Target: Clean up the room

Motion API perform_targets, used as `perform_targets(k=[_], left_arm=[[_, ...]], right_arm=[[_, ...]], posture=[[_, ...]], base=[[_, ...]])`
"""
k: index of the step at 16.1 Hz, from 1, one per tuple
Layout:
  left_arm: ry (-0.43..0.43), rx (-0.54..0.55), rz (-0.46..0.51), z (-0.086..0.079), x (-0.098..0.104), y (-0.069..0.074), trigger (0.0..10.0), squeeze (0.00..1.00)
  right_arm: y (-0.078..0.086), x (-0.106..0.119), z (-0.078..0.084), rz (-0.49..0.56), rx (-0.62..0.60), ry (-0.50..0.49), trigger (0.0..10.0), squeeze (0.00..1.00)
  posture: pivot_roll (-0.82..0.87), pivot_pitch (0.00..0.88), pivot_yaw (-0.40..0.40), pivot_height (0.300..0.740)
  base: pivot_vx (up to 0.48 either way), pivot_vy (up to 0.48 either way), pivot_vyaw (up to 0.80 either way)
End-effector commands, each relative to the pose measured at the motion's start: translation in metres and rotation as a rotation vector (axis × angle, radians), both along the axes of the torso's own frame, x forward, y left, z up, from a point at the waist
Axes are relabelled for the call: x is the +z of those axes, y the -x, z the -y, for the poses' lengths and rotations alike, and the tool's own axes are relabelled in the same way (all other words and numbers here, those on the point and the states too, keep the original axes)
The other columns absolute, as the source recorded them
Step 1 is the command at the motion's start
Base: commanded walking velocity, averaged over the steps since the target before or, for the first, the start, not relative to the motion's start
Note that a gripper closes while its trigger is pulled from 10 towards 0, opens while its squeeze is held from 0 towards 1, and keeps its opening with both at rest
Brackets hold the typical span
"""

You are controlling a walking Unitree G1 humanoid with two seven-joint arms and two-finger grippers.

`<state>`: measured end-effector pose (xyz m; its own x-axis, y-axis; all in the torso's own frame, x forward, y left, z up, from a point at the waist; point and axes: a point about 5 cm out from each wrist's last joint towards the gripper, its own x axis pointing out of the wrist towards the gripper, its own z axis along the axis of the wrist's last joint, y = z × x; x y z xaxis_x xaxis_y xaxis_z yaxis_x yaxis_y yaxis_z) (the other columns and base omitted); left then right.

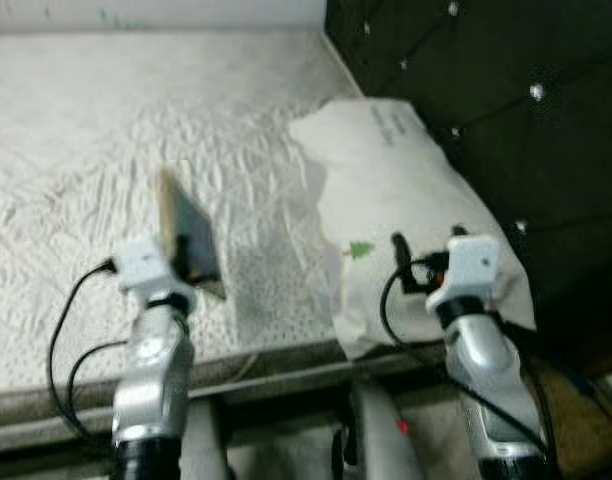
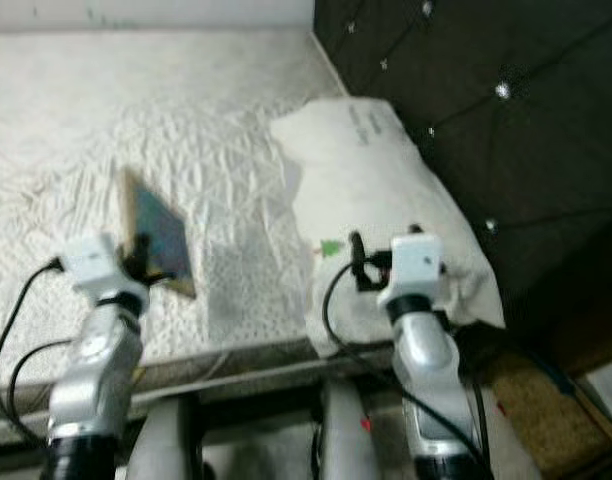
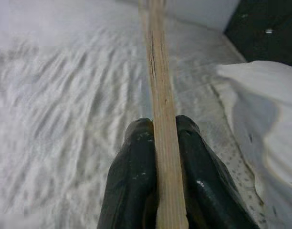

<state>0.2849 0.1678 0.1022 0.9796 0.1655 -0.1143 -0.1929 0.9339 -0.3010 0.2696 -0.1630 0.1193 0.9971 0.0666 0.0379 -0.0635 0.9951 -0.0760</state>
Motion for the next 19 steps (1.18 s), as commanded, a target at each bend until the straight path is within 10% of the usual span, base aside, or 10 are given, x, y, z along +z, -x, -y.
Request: perform_targets(k=[1,19], left_arm=[[0.093,-0.068,0.014,0.021,0.005,-0.010,10.0,0.00],[0.388,-0.200,-0.026,0.052,-0.019,-0.066,10.0,0.00]], right_arm=[[0.002,0.004,0.005,0.005,-0.007,0.004,10.0,0.00],[0.021,0.022,0.023,0.007,0.008,0.017,10.0,0.00]], posture=[[-0.10,0.084,-0.034,0.586],[-0.23,0.110,-0.039,0.506]], base=[[0.000,0.000,0.00],[0.000,0.000,0.00]])
